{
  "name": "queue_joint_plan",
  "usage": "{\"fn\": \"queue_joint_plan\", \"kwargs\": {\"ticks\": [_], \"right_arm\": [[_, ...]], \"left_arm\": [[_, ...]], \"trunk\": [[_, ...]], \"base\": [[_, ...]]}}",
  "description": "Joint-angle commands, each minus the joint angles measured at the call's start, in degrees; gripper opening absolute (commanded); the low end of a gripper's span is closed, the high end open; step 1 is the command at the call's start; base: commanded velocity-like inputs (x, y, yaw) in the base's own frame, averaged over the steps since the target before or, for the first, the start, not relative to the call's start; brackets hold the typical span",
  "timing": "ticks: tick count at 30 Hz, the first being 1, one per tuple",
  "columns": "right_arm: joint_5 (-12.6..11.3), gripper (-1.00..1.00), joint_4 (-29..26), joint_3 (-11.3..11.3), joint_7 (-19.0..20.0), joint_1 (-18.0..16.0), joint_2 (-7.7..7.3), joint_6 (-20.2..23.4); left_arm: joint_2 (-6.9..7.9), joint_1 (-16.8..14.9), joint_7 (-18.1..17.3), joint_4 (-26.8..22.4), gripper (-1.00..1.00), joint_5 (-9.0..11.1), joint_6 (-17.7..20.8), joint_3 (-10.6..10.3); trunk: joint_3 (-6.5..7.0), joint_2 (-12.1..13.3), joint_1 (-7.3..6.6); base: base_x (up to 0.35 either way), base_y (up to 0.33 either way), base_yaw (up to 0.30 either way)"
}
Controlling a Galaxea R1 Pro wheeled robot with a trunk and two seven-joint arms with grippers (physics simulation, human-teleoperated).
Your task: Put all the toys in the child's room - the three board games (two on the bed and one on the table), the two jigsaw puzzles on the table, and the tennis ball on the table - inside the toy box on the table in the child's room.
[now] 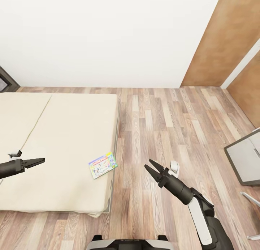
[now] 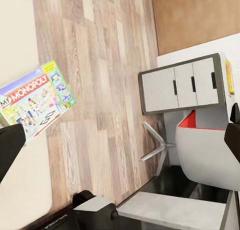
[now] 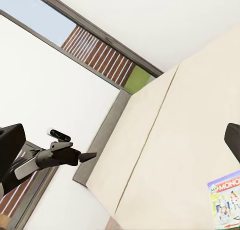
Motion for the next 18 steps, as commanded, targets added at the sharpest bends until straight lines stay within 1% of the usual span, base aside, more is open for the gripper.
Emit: {"fn": "queue_joint_plan", "kwargs": {"ticks": [1, 18], "right_arm": [[-0.26, 1.00, -0.01, -0.10, 0.17, -0.04, 0.05, 0.54], [-0.22, 1.00, -0.01, -0.09, 0.14, -0.04, 0.05, 0.54]], "left_arm": [[0.01, -0.03, -0.23, 0.01, 1.00, -0.02, 0.61, -0.01], [-0.08, -0.03, -0.23, 0.01, 1.00, -0.02, 0.61, -0.01]], "trunk": [[0.02, -0.09, 0.03], [1.65, -0.09, 0.03]], "base": [[0.000, 0.000, 0.000], [0.000, 0.000, 0.000]]}}
